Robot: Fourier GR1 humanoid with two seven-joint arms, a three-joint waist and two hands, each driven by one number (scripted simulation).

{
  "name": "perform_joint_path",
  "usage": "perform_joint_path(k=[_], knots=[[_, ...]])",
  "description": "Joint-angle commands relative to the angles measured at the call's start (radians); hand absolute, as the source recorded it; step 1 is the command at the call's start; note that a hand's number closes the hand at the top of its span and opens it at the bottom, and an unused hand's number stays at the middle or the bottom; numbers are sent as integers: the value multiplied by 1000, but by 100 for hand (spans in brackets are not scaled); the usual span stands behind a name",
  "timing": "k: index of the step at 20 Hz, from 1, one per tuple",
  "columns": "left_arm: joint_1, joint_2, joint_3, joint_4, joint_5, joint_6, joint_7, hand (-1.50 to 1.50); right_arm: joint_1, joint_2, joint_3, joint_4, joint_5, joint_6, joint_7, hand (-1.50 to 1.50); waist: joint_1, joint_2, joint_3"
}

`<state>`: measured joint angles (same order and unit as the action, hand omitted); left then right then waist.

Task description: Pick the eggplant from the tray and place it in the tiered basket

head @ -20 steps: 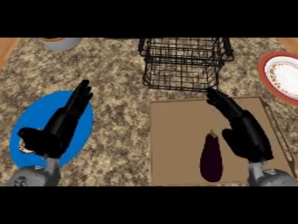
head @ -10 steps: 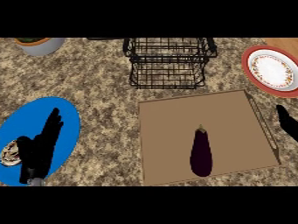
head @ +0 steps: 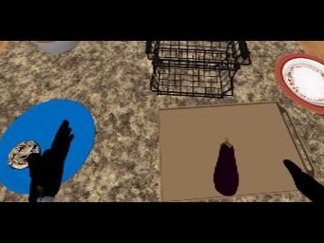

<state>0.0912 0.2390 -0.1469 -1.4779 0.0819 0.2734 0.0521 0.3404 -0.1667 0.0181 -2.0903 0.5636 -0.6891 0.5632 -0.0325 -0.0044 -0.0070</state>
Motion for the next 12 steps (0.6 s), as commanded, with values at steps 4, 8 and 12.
perform_joint_path(k=[4,8,12], knots=[[8,-37,-44,18,-35,20,-7,0,123,-65,147,-104,215,300,347,-150,43,15,-5],[-9,-29,-37,48,-32,1,-24,0,134,-108,203,-164,338,484,539,-150,53,21,-7],[-9,-44,-64,38,-43,-3,-20,0,35,-88,249,-189,492,635,725,-150,81,22,-4]])
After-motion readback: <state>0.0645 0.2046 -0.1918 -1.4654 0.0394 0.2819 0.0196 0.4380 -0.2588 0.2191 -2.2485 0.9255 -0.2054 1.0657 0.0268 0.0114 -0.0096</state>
